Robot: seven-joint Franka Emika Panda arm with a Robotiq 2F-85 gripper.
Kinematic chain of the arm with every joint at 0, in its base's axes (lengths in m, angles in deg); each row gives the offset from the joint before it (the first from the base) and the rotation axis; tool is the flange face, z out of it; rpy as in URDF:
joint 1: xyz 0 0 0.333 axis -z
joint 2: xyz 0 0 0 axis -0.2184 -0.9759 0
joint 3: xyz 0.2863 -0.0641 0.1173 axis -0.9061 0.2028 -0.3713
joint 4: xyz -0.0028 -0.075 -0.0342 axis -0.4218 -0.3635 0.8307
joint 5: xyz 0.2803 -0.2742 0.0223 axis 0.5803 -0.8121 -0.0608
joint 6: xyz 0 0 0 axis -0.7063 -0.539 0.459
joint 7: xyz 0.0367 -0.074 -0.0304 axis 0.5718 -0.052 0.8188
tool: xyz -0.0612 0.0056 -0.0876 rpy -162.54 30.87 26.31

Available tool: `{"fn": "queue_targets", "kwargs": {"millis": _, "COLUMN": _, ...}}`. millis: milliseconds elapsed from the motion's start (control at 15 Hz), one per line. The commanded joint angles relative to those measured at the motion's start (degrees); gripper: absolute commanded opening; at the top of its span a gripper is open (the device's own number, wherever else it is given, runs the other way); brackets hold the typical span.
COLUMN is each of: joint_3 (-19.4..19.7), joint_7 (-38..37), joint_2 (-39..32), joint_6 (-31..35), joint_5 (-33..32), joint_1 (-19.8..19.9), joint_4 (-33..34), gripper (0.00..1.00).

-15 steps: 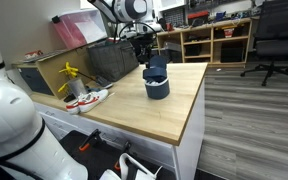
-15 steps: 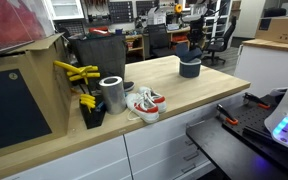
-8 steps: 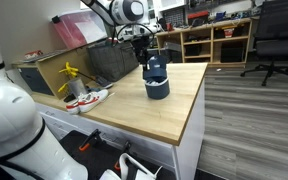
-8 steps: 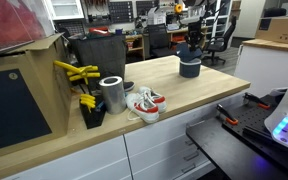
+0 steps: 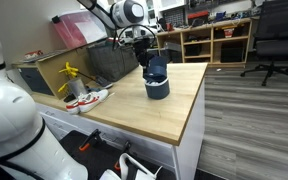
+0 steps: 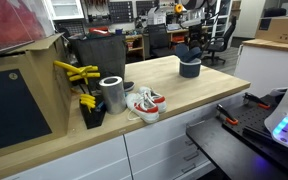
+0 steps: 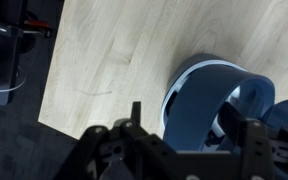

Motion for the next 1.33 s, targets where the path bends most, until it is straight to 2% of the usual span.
{"fn": "queue_targets", "kwargs": {"millis": 0, "joint_3": 0.4, "joint_7": -0.2, "joint_2": -0.1, "joint_6": -1.2, "joint_5": -1.9, "joint_1": -0.5, "joint_4": -0.1, "gripper": 1.00}}
{"fn": "queue_targets", "kwargs": {"millis": 333, "joint_3": 0.5, "joint_7": -0.2, "joint_2": -0.4, "joint_6": -1.5, "joint_5": -3.4, "joint_1": -0.6, "joint_4": -0.4, "gripper": 1.00}}
{"fn": "queue_targets", "kwargs": {"millis": 467, "joint_3": 0.5, "joint_7": 0.1, "joint_2": -0.5, "joint_6": -1.7, "joint_5": -4.0, "joint_1": -0.6, "joint_4": -0.5, "gripper": 0.74}}
{"fn": "queue_targets", "kwargs": {"millis": 1067, "joint_3": 0.2, "joint_7": 0.2, "joint_2": -0.4, "joint_6": -2.0, "joint_5": -6.9, "joint_1": -1.4, "joint_4": -0.8, "gripper": 0.05}}
{"fn": "queue_targets", "kwargs": {"millis": 1133, "joint_3": 0.2, "joint_7": 0.3, "joint_2": -0.4, "joint_6": -2.0, "joint_5": -7.0, "joint_1": -1.5, "joint_4": -0.9, "gripper": 0.03}}
{"fn": "queue_targets", "kwargs": {"millis": 1267, "joint_3": 0.1, "joint_7": 0.4, "joint_2": -0.3, "joint_6": -1.7, "joint_5": -7.6, "joint_1": -1.7, "joint_4": -1.0, "gripper": 0.06}}
